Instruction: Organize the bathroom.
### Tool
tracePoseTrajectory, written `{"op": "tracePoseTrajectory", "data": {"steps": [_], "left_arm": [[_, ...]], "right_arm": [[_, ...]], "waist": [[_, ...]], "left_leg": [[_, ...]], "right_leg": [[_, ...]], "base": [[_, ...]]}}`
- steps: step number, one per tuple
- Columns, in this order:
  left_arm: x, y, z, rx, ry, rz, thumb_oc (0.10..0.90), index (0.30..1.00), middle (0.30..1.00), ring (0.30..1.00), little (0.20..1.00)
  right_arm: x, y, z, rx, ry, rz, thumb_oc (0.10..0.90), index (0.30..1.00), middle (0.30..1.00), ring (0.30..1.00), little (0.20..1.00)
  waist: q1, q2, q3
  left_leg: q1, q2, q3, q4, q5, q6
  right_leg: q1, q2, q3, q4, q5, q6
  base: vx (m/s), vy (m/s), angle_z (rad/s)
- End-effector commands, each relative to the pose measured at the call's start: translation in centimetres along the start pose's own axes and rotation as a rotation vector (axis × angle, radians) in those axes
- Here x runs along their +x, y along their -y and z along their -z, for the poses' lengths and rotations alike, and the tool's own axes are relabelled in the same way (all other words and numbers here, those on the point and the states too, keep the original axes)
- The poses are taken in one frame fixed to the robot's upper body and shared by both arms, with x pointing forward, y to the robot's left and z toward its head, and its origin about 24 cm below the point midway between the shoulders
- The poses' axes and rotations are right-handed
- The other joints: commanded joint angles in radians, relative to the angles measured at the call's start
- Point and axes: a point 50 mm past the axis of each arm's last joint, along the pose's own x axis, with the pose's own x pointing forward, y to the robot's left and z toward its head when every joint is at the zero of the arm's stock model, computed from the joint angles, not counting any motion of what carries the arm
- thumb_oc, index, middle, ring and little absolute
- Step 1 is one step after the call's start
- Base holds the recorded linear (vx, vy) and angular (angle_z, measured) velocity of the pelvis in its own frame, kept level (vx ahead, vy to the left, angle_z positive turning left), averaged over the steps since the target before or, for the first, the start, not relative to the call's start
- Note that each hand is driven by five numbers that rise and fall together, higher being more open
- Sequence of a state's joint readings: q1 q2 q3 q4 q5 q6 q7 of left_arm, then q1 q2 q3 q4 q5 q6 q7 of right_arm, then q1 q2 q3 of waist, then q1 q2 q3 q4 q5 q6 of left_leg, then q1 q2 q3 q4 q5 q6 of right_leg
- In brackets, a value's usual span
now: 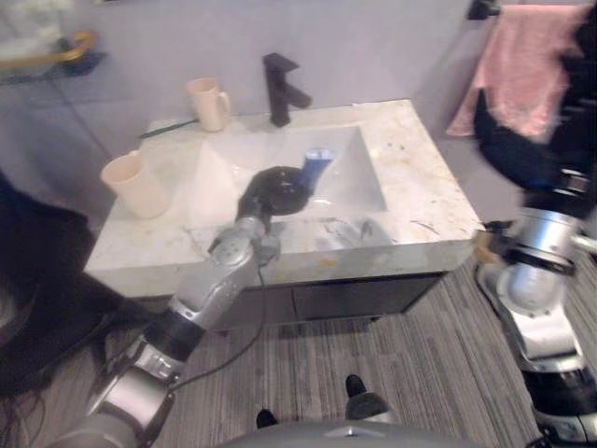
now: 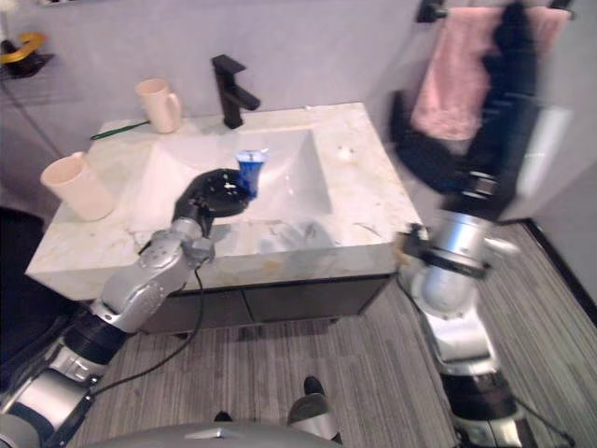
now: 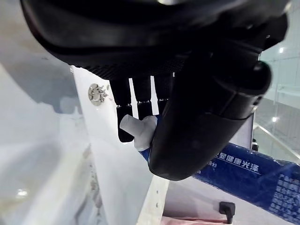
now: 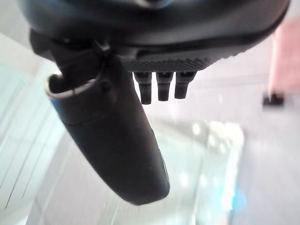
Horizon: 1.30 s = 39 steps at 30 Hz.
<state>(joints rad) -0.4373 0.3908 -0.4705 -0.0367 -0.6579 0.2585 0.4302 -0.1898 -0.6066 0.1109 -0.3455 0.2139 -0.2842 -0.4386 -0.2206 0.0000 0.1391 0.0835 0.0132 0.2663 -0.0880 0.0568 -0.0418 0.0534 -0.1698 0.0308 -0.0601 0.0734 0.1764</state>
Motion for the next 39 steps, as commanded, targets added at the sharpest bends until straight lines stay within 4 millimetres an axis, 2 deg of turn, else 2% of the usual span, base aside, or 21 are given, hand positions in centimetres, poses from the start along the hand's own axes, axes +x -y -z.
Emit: {"op": "tracePoseTrajectory", "data": {"steps": [1,6,9,16,23,27,30,39], "left_arm": [[0.7,0.5,-6.8,0.005,0.363,0.044,0.4,0.3,0.3,0.3,0.3],[0.8,1.3,-5.5,0.025,0.348,0.09,0.4,0.3,0.3,0.3,0.3],[0.8,1.4,-5.1,0.032,0.339,0.092,0.4,0.3,0.3,0.3,0.3],[1.2,0.9,-4.6,0.048,0.33,0.071,0.4,0.3,0.3,0.3,0.3],[1.3,0.2,-4.5,0.051,0.329,0.037,0.4,0.3,0.3,0.3,0.3],[1.3,0.1,-4.6,0.048,0.327,0.028,0.4,0.3,0.3,0.3,0.3],[1.3,0.2,-4.7,0.053,0.321,0.034,0.4,0.3,0.3,0.3,0.3],[1.2,0.5,-4.1,0.061,0.312,0.05,0.4,0.3,0.3,0.3,0.3]], "right_arm": [[2.7,-0.2,-1.5,0.059,0.078,-0.181,0.8,0.9,0.9,0.9,0.9],[2.8,-2.4,0.1,0.189,-0.023,-0.346,0.8,0.9,0.9,0.9,0.9],[2.7,-2.7,0.2,0.19,-0.03,-0.373,0.8,0.9,0.9,0.9,0.9],[2.5,-2.0,0.2,0.168,-0.01,-0.375,0.8,0.9,0.9,0.9,0.9],[2.4,0.3,-1.1,0.15,0.108,-0.162,0.8,0.9,0.9,0.9,0.9],[2.0,0.1,-1.2,0.232,0.093,-0.266,0.8,0.9,0.9,0.9,0.9],[1.9,-0.9,-1.4,0.273,0.085,-0.343,0.8,0.9,0.9,0.9,0.9],[0.6,-3.2,0.0,0.348,-0.027,-0.536,0.8,0.9,0.9,0.9,0.9]], "waist": [[0.057,0.012,-0.064],[0.087,-0.011,-0.065],[0.09,-0.016,-0.065],[0.079,-0.022,-0.061],[0.056,-0.015,-0.059],[0.046,-0.013,-0.055],[0.047,-0.014,-0.056],[0.057,-0.02,-0.06]], "left_leg": [[0.052,-0.059,-0.048,0.007,-0.116,0.077],[0.048,-0.057,-0.059,0.009,-0.117,0.077],[0.049,-0.055,-0.059,0.01,-0.118,0.077],[0.056,-0.054,-0.053,0.011,-0.125,0.079],[0.066,-0.053,-0.037,0.014,-0.133,0.084],[0.07,-0.056,-0.034,0.02,-0.139,0.087],[0.069,-0.056,-0.031,0.025,-0.139,0.087],[0.068,-0.057,-0.04,0.022,-0.136,0.086]], "right_leg": [[-0.04,0.08,-0.112,0.084,-0.067,0.016],[-0.035,0.077,-0.128,0.085,-0.07,0.014],[-0.034,0.079,-0.128,0.088,-0.073,0.014],[-0.032,0.087,-0.118,0.093,-0.077,0.013],[-0.035,0.096,-0.097,0.097,-0.079,0.013],[-0.041,0.097,-0.087,0.105,-0.08,0.016],[-0.041,0.098,-0.085,0.105,-0.081,0.015],[-0.04,0.095,-0.096,0.101,-0.077,0.015]], "base": [[0.01,-0.017,0.31],[0.03,-0.023,0.25],[0.04,-0.01,0.12],[0.03,-0.009,0.0],[0.02,0.003,-0.05],[0.01,0.003,-0.08],[0.01,-0.005,-0.1],[0.0,-0.002,-0.01]]}}
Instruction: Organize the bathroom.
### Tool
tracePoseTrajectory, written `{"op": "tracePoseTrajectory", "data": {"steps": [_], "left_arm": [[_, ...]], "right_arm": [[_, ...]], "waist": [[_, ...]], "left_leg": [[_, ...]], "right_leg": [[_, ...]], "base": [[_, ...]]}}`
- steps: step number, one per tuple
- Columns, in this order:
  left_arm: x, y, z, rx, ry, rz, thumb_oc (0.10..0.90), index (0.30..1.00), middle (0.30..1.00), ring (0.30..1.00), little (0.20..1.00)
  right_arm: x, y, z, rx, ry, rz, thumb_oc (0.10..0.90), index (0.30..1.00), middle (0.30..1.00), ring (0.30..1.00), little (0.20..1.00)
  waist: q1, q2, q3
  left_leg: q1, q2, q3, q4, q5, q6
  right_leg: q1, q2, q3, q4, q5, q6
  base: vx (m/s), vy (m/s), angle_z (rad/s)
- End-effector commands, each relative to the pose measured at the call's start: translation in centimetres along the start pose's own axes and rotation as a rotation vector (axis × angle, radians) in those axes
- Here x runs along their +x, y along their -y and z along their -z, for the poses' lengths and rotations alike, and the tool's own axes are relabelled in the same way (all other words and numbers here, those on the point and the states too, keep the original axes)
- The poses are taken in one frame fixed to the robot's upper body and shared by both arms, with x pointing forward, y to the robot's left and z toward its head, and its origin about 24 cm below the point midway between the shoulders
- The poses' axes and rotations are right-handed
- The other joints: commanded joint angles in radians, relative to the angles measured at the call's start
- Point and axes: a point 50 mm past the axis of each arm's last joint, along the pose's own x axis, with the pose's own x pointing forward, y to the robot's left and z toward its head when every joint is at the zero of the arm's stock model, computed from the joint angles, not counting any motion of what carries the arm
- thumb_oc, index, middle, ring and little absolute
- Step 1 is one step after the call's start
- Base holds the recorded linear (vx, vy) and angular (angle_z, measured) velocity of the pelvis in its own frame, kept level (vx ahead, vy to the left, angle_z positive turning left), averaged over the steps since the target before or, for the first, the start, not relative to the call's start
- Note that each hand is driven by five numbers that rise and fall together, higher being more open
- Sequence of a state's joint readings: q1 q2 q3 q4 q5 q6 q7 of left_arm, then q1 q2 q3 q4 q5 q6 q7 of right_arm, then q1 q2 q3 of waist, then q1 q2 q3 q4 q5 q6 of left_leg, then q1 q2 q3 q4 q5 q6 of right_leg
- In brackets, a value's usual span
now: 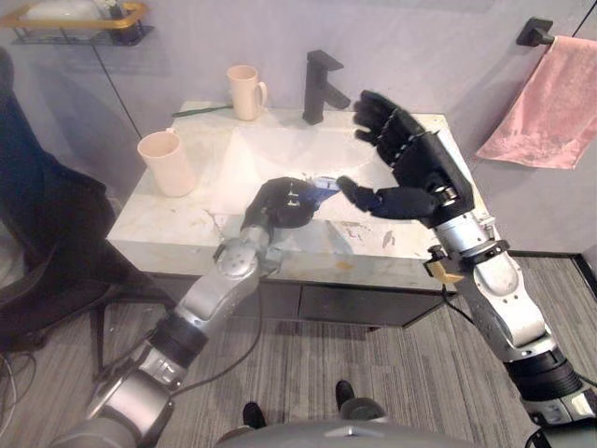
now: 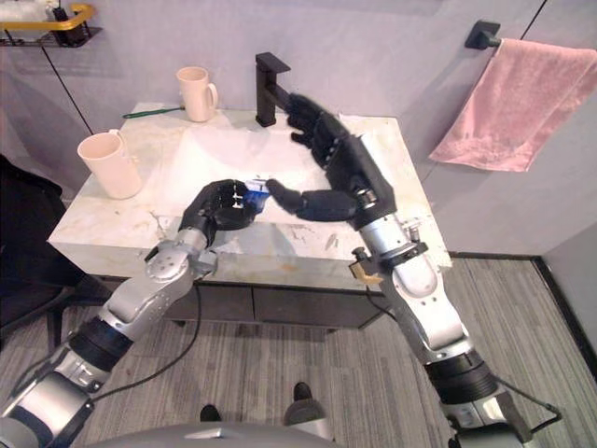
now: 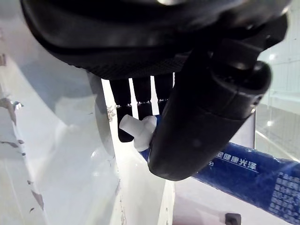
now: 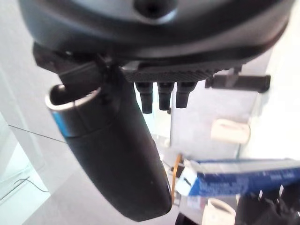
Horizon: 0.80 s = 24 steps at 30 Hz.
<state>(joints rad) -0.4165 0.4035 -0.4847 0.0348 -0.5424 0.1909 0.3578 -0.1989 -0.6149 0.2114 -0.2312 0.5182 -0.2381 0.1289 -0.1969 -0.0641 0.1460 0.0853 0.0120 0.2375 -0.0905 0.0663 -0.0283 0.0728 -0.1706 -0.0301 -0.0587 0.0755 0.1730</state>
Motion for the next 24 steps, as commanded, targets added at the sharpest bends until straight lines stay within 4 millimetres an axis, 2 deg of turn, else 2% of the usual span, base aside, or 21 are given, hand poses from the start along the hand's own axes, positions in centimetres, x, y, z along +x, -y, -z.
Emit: {"op": "tracePoseTrajectory", "data": {"steps": [1,10,24], "left_arm": [[1.2,0.9,-5.5,-0.043,0.293,0.028,0.4,0.3,0.3,0.3,0.3],[1.3,1.0,-5.4,-0.04,0.295,0.039,0.4,0.3,0.3,0.3,0.3],[1.2,0.5,-5.3,-0.045,0.298,0.029,0.4,0.3,0.3,0.3,0.3]], "right_arm": [[1.5,-0.1,-3.5,-0.007,0.198,-0.044,0.8,0.9,0.9,0.9,0.9],[1.3,-0.3,-1.1,-0.015,0.1,-0.013,0.8,0.9,0.9,0.9,0.9],[0.3,0.1,0.6,-0.007,0.028,-0.014,0.8,0.9,0.9,0.9,0.9]], "waist": [[0.034,0.044,-0.067],[0.044,0.042,-0.07],[0.045,0.042,-0.069]], "left_leg": [[0.066,-0.055,-0.011,0.024,-0.145,0.073],[0.067,-0.056,-0.02,0.018,-0.141,0.071],[0.069,-0.057,-0.024,0.018,-0.142,0.072]], "right_leg": [[-0.06,0.096,-0.036,0.099,-0.079,0.019],[-0.056,0.093,-0.047,0.093,-0.075,0.019],[-0.052,0.092,-0.051,0.093,-0.077,0.018]], "base": [[-0.02,-0.002,0.05],[-0.01,0.003,0.05],[0.0,0.0,0.0]]}}
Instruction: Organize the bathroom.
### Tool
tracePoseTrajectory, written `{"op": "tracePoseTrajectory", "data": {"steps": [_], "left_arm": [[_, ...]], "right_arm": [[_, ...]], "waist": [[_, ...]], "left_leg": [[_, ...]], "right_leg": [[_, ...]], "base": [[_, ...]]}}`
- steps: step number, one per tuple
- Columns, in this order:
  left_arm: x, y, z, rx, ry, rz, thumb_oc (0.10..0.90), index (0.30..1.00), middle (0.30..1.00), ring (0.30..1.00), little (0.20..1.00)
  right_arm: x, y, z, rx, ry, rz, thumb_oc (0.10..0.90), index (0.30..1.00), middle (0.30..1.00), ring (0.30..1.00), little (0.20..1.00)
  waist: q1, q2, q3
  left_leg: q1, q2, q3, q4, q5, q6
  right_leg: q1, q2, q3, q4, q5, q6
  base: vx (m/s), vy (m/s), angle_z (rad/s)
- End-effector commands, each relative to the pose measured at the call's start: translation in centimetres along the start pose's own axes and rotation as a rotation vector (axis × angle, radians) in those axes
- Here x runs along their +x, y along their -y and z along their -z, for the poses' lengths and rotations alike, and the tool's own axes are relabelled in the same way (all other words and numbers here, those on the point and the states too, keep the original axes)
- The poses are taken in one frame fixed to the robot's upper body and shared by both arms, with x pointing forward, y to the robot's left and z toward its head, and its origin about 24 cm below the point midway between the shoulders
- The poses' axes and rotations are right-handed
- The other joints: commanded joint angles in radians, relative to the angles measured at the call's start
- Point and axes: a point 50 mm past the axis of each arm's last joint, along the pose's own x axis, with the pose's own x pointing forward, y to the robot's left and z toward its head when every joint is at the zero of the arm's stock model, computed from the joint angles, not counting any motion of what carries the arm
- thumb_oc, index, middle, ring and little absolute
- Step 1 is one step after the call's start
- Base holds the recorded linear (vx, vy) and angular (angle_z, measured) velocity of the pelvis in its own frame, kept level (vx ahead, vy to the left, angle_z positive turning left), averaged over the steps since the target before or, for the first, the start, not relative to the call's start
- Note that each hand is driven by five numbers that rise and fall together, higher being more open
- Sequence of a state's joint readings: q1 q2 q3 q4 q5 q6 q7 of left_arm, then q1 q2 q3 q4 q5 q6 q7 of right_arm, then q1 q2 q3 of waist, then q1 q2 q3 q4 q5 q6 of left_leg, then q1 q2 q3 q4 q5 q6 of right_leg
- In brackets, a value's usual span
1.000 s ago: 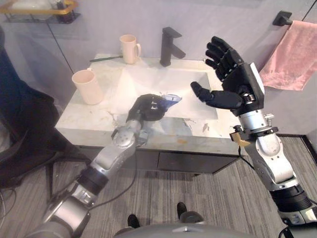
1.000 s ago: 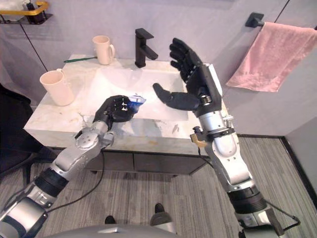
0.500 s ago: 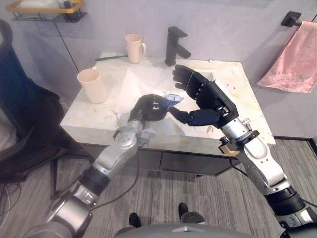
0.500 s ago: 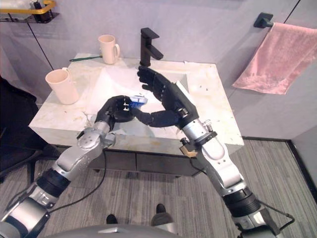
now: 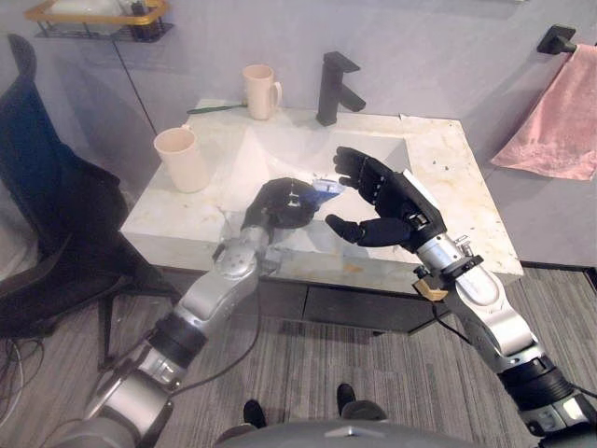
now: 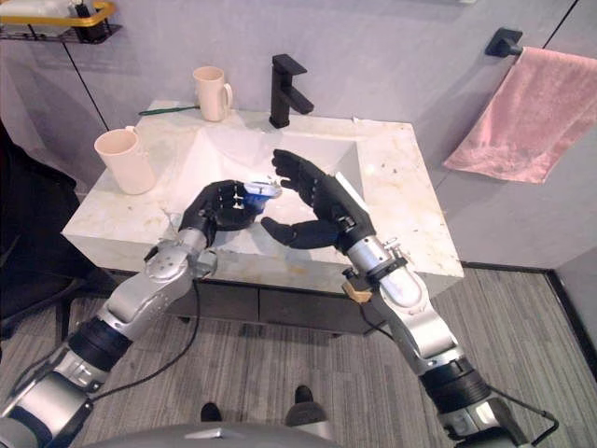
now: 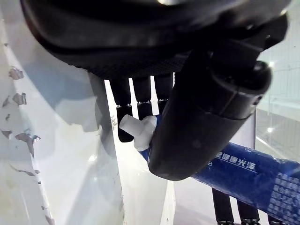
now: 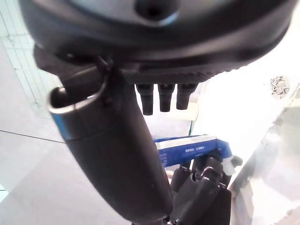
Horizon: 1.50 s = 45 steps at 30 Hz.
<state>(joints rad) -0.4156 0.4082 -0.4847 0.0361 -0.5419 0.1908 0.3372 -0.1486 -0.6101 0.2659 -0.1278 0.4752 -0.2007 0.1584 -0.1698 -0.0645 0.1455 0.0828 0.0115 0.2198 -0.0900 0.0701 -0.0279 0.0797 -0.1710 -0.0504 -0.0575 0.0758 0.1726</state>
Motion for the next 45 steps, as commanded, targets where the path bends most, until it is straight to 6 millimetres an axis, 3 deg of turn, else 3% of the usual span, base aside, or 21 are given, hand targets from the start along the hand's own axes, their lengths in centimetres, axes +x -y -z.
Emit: {"op": "tracePoseTrajectory", "data": {"steps": [1,16,17,18,19,21,27,30,32,33,45], "left_arm": [[1.2,0.5,-5.4,-0.047,0.301,0.012,0.4,0.3,0.3,0.3,0.3],[1.2,1.1,-4.8,-0.058,0.276,0.029,0.4,0.3,0.3,0.3,0.3],[1.2,1.2,-4.8,-0.057,0.276,0.028,0.4,0.3,0.3,0.3,0.3],[1.2,1.1,-4.8,-0.057,0.277,0.028,0.4,0.3,0.3,0.3,0.3],[1.3,1.1,-4.8,-0.057,0.277,0.026,0.4,0.3,0.3,0.3,0.3],[1.3,1.1,-4.9,-0.057,0.276,0.026,0.4,0.3,0.3,0.3,0.3],[1.4,1.2,-4.8,-0.061,0.27,0.027,0.4,0.3,0.3,0.3,0.3],[1.5,1.2,-4.8,-0.063,0.269,0.027,0.4,0.3,0.3,0.3,0.3],[1.4,1.3,-4.8,-0.063,0.268,0.027,0.4,0.3,0.3,0.3,0.3],[1.4,1.3,-4.7,-0.063,0.267,0.026,0.4,0.3,0.3,0.3,0.3],[1.4,1.4,-4.8,-0.057,0.264,0.033,0.4,0.3,0.3,0.3,0.3]], "right_arm": [[1.5,0.5,-3.6,-0.021,0.231,0.005,0.8,0.9,0.9,0.9,0.9],[2.5,0.5,-4.6,-0.038,0.287,0.018,0.8,0.9,0.9,0.9,0.9],[2.5,0.5,-4.6,-0.037,0.286,0.019,0.668,0.702,0.702,0.702,0.702],[2.5,0.6,-4.7,-0.036,0.284,0.02,0.609,0.613,0.613,0.613,0.613],[2.5,0.6,-4.6,-0.034,0.278,0.017,0.563,0.545,0.545,0.545,0.545],[2.6,0.6,-4.4,-0.034,0.274,0.017,0.543,0.514,0.514,0.514,0.514],[2.8,0.5,-4.4,-0.035,0.285,0.009,0.56,0.54,0.54,0.54,0.54],[3.0,0.4,-4.6,-0.039,0.292,0.006,0.659,0.688,0.688,0.688,0.688],[3.2,0.3,-4.7,-0.035,0.294,0.005,0.635,0.653,0.653,0.653,0.653],[3.2,0.3,-4.8,-0.035,0.296,0.006,0.8,0.9,0.9,0.9,0.9],[3.7,0.1,-5.3,-0.068,0.312,-0.016,0.8,0.9,0.9,0.9,0.9]], "waist": [[0.018,0.042,-0.068],[0.035,0.039,-0.071],[0.036,0.038,-0.071],[0.036,0.038,-0.071],[0.035,0.038,-0.071],[0.036,0.039,-0.072],[0.039,0.038,-0.073],[0.041,0.038,-0.074],[0.043,0.038,-0.075],[0.044,0.038,-0.075],[0.054,0.035,-0.074]], "left_leg": [[0.071,-0.056,-0.007,0.018,-0.146,0.071],[0.071,-0.059,-0.022,0.016,-0.144,0.069],[0.071,-0.059,-0.022,0.016,-0.144,0.07],[0.071,-0.059,-0.022,0.016,-0.144,0.07],[0.072,-0.059,-0.022,0.016,-0.144,0.069],[0.073,-0.058,-0.022,0.016,-0.144,0.069],[0.074,-0.059,-0.023,0.017,-0.145,0.069],[0.074,-0.06,-0.027,0.016,-0.146,0.068],[0.074,-0.06,-0.028,0.015,-0.145,0.068],[0.073,-0.059,-0.028,0.015,-0.145,0.067],[0.072,-0.06,-0.042,0.016,-0.143,0.066]], "right_leg": [[-0.059,0.092,-0.032,0.092,-0.077,0.018],[-0.053,0.087,-0.041,0.087,-0.077,0.02],[-0.053,0.087,-0.042,0.088,-0.077,0.02],[-0.052,0.087,-0.043,0.088,-0.077,0.02],[-0.053,0.087,-0.042,0.088,-0.077,0.019],[-0.051,0.087,-0.043,0.087,-0.077,0.019],[-0.046,0.086,-0.045,0.08,-0.075,0.019],[-0.044,0.085,-0.047,0.078,-0.075,0.018],[-0.044,0.086,-0.048,0.077,-0.075,0.018],[-0.044,0.086,-0.048,0.077,-0.076,0.018],[-0.039,0.086,-0.056,0.074,-0.077,0.015]], "base": [[0.0,0.0,0.0],[0.0,0.0,0.0],[0.0,0.0,0.0],[0.0,0.0,0.0],[0.0,0.0,0.0],[0.0,0.0,0.0],[0.0,0.0,0.0],[0.0,0.0,0.0],[0.0,0.0,0.0],[0.0,0.0,0.0],[0.0,-0.002,0.03]]}}
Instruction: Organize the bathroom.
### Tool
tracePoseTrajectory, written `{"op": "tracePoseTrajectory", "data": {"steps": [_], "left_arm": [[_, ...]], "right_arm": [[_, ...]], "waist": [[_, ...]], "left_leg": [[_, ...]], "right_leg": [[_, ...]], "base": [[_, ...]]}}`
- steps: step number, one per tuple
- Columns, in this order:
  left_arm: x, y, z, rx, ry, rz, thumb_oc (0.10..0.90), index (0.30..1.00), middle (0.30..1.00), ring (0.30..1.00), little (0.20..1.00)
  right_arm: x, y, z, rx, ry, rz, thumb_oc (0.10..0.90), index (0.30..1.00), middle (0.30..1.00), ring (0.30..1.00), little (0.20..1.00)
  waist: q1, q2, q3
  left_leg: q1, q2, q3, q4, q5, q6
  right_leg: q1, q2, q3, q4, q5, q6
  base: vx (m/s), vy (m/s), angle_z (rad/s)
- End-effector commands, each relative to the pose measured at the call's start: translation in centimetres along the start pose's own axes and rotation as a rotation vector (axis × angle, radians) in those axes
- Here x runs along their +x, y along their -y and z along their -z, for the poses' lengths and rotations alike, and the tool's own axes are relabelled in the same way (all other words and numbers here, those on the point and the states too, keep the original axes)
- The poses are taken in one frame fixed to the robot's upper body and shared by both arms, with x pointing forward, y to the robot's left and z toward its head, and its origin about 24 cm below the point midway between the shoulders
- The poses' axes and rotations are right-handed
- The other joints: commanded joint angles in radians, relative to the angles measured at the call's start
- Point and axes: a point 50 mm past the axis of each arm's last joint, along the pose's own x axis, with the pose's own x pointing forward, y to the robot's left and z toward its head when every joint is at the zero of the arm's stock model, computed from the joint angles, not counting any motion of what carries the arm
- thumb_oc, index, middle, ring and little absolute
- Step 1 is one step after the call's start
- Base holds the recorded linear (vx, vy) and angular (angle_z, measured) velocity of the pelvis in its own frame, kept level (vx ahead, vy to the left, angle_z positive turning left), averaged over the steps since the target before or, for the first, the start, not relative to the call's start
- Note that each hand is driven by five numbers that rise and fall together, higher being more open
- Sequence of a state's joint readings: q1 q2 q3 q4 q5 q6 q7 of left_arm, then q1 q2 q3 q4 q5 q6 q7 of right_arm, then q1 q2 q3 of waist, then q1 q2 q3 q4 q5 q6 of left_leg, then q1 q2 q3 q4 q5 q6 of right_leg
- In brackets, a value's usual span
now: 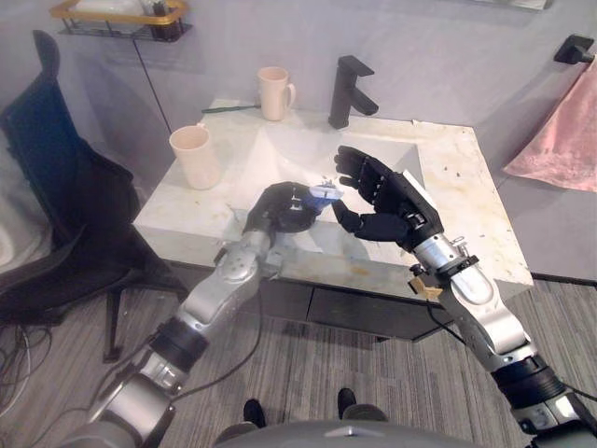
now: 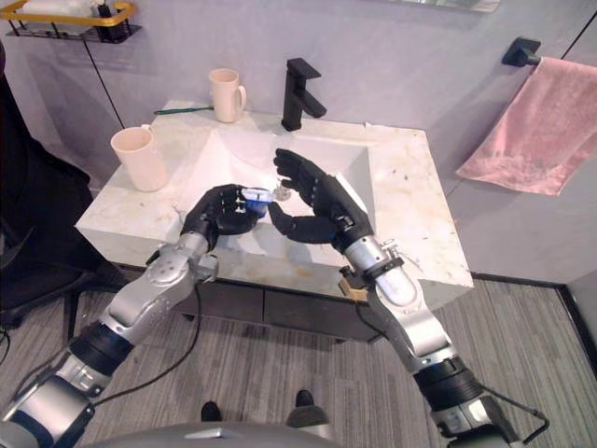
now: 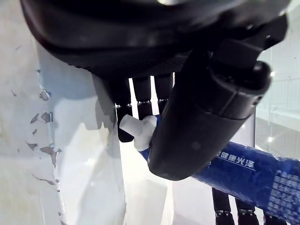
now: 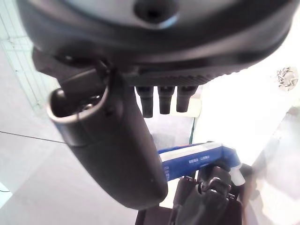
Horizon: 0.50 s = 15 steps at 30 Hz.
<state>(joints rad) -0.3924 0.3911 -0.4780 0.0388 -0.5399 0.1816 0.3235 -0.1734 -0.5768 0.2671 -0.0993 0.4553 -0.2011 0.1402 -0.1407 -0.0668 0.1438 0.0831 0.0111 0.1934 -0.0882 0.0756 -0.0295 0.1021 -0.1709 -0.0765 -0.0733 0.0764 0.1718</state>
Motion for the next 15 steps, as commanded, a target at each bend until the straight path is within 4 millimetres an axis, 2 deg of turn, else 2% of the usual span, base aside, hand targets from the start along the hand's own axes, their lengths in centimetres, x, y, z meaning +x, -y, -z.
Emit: {"op": "tracePoseTrajectory", "data": {"steps": [1,9,15], "left_arm": [[1.6,1.3,-5.3,-0.033,0.274,0.029,0.4,0.3,0.3,0.3,0.3],[1.5,1.2,-5.2,-0.028,0.267,0.016,0.4,0.3,0.3,0.3,0.3],[1.5,0.7,-5.0,-0.026,0.265,-0.001,0.4,0.3,0.3,0.3,0.3]], "right_arm": [[3.1,0.0,-5.5,-0.067,0.305,-0.044,0.8,0.9,0.9,0.9,0.9],[2.8,-0.3,-7.2,-0.066,0.4,-0.078,0.8,0.9,0.9,0.9,0.9],[1.8,-0.2,-7.2,-0.054,0.403,-0.126,0.8,0.9,0.9,0.9,0.9]], "waist": [[0.025,0.037,-0.072],[0.02,0.039,-0.073],[0.004,0.041,-0.072]], "left_leg": [[0.072,-0.06,-0.015,0.014,-0.149,0.068],[0.072,-0.059,-0.013,0.013,-0.149,0.069],[0.074,-0.056,-0.001,0.013,-0.151,0.071]], "right_leg": [[-0.061,0.086,-0.03,0.09,-0.077,0.016],[-0.064,0.088,-0.023,0.094,-0.08,0.017],[-0.072,0.089,-0.011,0.103,-0.083,0.02]], "base": [[0.0,-0.003,0.04],[0.0,0.0,0.0],[0.0,0.0,0.0]]}}
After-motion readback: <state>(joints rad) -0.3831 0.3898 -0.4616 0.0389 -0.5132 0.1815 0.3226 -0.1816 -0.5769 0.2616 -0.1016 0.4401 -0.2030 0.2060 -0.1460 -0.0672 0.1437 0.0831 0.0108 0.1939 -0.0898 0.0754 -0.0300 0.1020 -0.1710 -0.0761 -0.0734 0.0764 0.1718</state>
